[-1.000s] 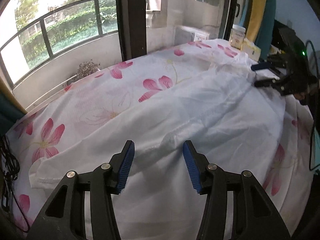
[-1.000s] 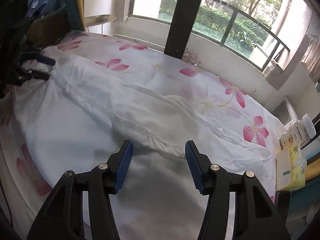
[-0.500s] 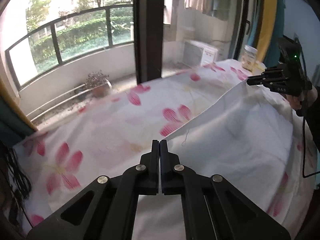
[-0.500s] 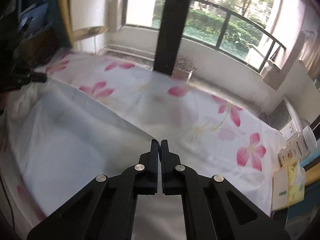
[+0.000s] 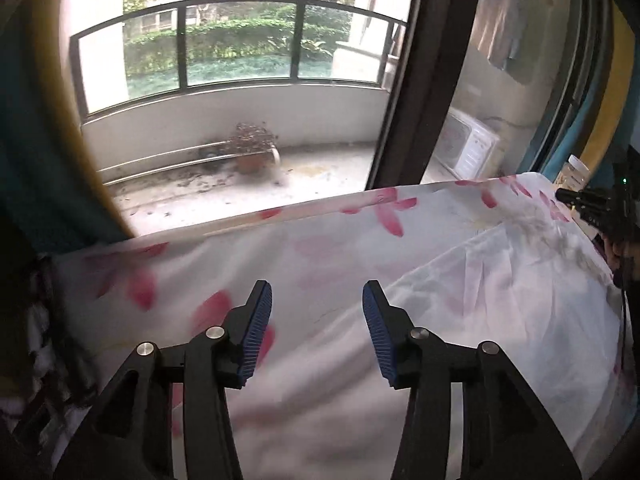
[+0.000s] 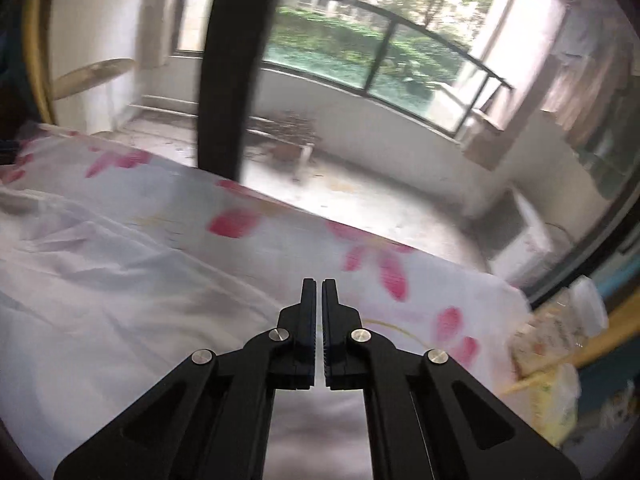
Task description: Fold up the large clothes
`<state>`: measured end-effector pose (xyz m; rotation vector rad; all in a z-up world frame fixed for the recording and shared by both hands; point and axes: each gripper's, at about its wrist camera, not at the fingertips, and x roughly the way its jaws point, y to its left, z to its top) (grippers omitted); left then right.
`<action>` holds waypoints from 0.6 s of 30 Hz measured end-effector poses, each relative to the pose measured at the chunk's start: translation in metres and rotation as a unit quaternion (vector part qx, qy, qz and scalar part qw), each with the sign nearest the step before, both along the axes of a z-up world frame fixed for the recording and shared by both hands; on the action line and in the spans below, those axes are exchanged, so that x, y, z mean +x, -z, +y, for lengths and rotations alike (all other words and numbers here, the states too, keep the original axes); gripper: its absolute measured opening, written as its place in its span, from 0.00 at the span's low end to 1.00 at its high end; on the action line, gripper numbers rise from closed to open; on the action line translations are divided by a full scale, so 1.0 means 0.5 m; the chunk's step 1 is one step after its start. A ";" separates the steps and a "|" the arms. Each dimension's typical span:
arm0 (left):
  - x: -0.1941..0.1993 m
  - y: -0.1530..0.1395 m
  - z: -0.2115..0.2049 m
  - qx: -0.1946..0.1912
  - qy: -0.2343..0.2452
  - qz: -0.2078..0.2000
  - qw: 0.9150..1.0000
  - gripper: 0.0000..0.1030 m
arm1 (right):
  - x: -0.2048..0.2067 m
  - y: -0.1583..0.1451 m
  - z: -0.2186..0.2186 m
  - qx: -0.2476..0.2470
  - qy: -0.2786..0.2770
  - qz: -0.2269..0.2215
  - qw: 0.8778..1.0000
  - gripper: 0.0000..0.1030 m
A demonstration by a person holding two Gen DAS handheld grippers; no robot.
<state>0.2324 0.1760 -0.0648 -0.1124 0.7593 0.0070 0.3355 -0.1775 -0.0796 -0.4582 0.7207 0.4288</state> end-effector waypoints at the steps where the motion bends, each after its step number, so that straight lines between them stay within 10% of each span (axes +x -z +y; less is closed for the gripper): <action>1: -0.019 -0.001 0.008 0.009 -0.007 0.005 1.000 0.49 | -0.002 -0.006 -0.016 0.006 0.008 -0.002 1.000 0.02; 8: -0.115 0.024 0.042 0.016 -0.032 0.030 0.999 0.61 | -0.051 -0.007 -0.126 0.000 0.046 0.021 0.999 0.04; 14: -0.125 0.092 0.070 0.011 -0.068 0.061 0.996 0.60 | -0.079 0.047 -0.205 0.011 0.086 0.082 0.993 0.58; 16: -0.128 0.093 0.079 0.001 -0.081 0.052 0.995 0.07 | -0.087 0.061 -0.222 0.014 0.092 0.087 0.992 0.58; 18: -0.136 0.088 0.088 -0.026 -0.091 0.050 0.994 0.04 | -0.091 0.077 -0.238 0.017 0.100 0.093 0.990 0.58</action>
